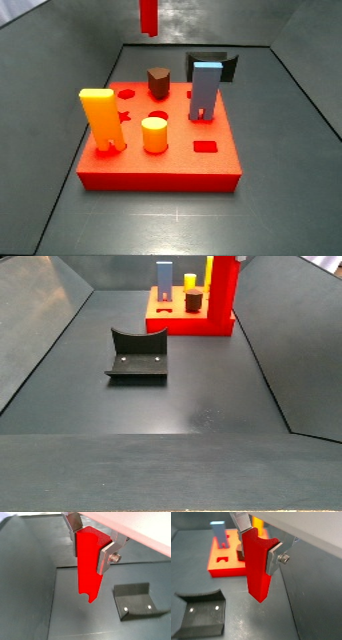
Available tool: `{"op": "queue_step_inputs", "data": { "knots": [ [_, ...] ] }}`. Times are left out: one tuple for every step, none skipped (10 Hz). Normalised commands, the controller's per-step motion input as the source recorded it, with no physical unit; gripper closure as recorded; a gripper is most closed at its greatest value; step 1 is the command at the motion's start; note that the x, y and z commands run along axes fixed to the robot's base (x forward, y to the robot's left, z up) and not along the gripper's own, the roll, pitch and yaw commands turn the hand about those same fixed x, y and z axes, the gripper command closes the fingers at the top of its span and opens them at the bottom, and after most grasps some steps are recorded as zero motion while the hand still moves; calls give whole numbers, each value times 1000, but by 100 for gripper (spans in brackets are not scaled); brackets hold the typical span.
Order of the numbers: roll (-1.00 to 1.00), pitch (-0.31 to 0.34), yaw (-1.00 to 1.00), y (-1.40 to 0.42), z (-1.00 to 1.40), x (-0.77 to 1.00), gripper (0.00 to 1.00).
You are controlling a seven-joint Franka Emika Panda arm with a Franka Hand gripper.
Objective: Pick up the arch object. Move up. Rotate the arch object. Move to above the board. Insert the arch object.
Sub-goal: Rotate the arch object.
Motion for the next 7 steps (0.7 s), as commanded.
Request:
{"op": "queue_step_inputs", "data": {
  "knots": [
    [-98, 30, -661, 14, 8, 8, 100],
    [-93, 29, -374, 15, 9, 9, 100],
    [-15, 5, -1000, -148, 0, 57, 100],
    [-15, 5, -1000, -147, 0, 57, 100],
    [-16, 5, -1000, -74, -2, 46, 100],
    [-18, 6, -1000, -31, -5, 38, 100],
    [-19, 7, -1000, -19, -7, 34, 100]
  ]
}}
